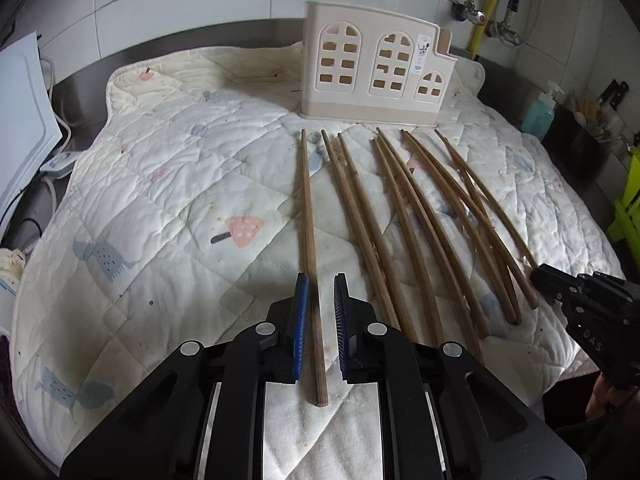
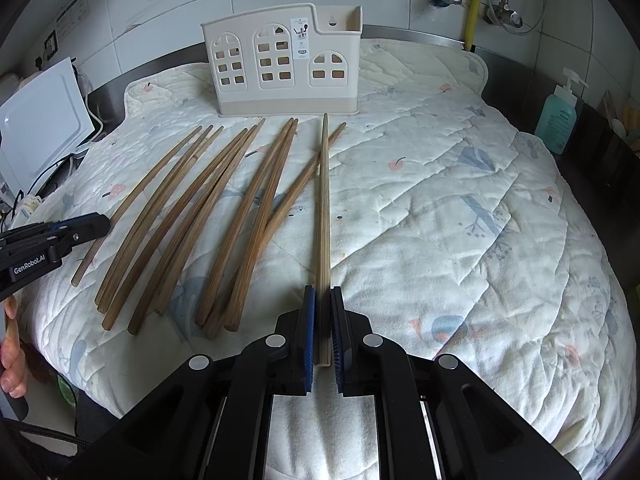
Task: Organize utensils
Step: 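Lift the wooden chopstick upright with the right gripper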
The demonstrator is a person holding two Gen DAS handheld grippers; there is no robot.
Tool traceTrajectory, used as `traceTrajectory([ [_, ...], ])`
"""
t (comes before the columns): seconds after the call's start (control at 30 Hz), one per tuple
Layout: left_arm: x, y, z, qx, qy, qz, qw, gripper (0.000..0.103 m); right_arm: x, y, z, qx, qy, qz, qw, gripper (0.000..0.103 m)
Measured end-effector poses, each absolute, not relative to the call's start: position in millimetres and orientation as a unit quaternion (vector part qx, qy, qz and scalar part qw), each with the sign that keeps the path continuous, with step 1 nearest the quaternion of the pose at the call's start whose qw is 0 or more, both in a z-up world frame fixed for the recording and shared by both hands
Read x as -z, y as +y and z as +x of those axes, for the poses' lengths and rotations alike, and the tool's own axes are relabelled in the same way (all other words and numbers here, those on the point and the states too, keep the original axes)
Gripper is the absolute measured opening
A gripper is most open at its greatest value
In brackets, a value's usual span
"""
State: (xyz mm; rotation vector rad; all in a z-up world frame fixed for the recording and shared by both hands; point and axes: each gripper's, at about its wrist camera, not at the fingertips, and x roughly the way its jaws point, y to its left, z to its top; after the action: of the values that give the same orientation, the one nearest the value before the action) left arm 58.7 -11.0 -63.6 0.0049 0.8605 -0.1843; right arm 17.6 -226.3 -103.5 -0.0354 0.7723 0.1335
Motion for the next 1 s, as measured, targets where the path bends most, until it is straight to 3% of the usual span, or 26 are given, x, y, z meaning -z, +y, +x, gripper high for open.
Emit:
traceTrajectory([
  [0.5, 78, -7, 64, 0.086, 0.434, -0.011, 0.897, 0.009, 102, -227, 16, -0.065, 0.373, -0.014, 0.925, 0.007],
  [1.0, 42, -1, 57, 0.104, 0.394, -0.042, 0.912, 0.006, 52, -228, -5, -0.065, 0.305, -0.026, 0.95, 0.007],
])
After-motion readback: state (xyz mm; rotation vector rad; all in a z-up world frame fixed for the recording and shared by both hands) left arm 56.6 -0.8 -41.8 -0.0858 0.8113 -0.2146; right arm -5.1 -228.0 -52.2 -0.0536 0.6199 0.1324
